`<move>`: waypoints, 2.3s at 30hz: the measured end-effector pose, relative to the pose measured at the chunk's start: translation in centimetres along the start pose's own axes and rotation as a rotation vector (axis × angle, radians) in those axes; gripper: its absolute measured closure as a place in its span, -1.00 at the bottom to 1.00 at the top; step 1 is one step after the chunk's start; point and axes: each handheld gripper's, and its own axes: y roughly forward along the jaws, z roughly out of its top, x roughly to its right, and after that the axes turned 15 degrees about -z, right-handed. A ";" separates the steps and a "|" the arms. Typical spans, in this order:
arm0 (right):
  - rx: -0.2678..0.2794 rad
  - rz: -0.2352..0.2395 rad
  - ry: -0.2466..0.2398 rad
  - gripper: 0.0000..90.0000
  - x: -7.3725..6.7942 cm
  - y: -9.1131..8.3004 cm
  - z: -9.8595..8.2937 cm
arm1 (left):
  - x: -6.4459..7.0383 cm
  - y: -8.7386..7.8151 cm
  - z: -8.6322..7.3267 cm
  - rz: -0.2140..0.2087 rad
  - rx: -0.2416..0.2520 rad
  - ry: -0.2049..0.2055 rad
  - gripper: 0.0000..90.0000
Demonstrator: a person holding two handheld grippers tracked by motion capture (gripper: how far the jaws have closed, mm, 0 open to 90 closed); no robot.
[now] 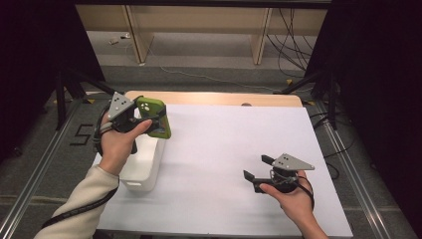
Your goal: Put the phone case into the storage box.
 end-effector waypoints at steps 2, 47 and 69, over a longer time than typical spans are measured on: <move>0.000 0.000 0.000 -0.67 0.0 0.0 0.0 | -0.1 -0.1 0.0 0.004 0.000 0.001 -0.62; 0.003 -0.001 -0.001 -0.67 0.1 -0.1 0.0 | -1.6 -0.7 0.2 0.042 0.006 0.003 -0.62; 0.002 0.000 -0.001 -0.67 0.1 0.0 0.0 | -2.2 -0.8 0.2 0.050 0.005 0.002 -0.62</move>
